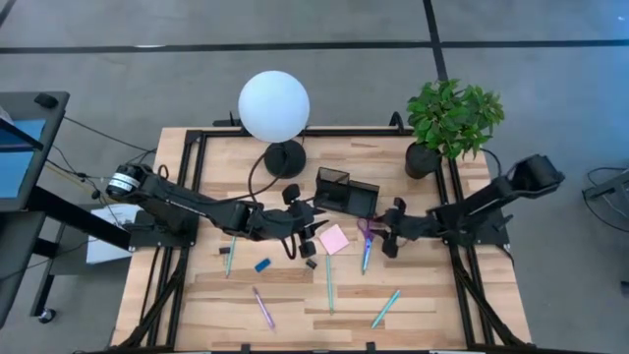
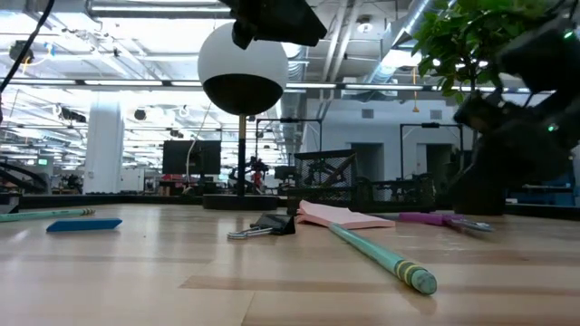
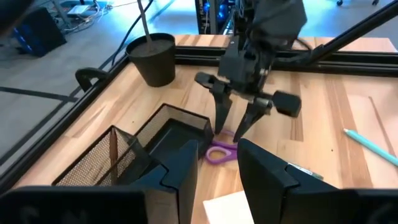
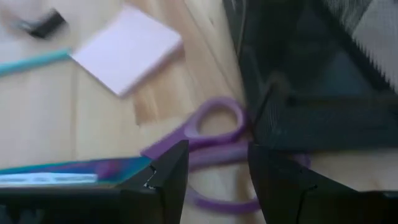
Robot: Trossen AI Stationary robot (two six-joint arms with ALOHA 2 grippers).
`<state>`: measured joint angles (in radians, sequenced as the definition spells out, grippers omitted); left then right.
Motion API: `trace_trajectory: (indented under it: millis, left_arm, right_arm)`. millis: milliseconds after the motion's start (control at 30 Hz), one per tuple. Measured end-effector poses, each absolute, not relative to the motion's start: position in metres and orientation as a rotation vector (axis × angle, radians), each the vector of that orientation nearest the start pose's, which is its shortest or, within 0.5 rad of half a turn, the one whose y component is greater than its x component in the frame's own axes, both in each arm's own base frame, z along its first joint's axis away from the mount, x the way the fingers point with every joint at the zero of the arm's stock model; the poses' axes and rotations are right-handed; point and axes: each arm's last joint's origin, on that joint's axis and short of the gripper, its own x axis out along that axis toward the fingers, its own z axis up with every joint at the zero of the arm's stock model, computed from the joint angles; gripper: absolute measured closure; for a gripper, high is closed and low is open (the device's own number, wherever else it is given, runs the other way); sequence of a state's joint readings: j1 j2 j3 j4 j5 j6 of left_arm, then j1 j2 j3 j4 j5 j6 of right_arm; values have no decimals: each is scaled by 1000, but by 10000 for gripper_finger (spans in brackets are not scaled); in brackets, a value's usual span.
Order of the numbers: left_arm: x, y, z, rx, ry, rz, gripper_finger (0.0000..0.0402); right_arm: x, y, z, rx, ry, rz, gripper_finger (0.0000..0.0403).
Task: Pick and place office supplies into organizer
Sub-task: Put the violet scissors into the desk organizer
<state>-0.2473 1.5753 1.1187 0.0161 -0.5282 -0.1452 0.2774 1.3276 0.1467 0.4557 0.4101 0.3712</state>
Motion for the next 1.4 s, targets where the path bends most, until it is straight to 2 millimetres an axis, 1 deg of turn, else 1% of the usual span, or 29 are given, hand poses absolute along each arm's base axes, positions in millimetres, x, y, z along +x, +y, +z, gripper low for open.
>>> trace_trajectory:
  millis: [133,267,333,433,567,700,867,1000,1100,1267,1400]
  left_arm:
    - [344,-72,273,28,392,305,292]
    - [343,-71,271,39,416,306,292]
    - [343,-71,271,43,424,306,292]
    - [342,-71,268,52,447,307,292]
    - [341,-71,267,50,468,311,292]
    - [340,-71,265,48,482,313,292]
    - [339,-71,264,38,490,317,292]
    - [339,-71,264,30,494,295,292]
    - [339,-72,264,14,492,297,292]
    - [339,-72,264,6,491,298,292]
    - [339,-72,264,-13,488,303,292]
  right_arm:
    - [184,38,88,222,687,-246,244]
    - [190,46,84,320,728,-188,244]
    - [191,51,84,338,738,-162,244]
    - [191,62,85,325,755,-100,244]
    - [190,71,90,319,754,-56,244]
    - [186,78,91,333,772,-38,244]
    - [176,86,92,337,837,-11,244]
    - [170,91,100,308,815,56,244]
    - [167,93,111,334,780,83,244]
    - [158,93,120,347,788,78,244]
    - [153,87,127,349,832,-26,244]
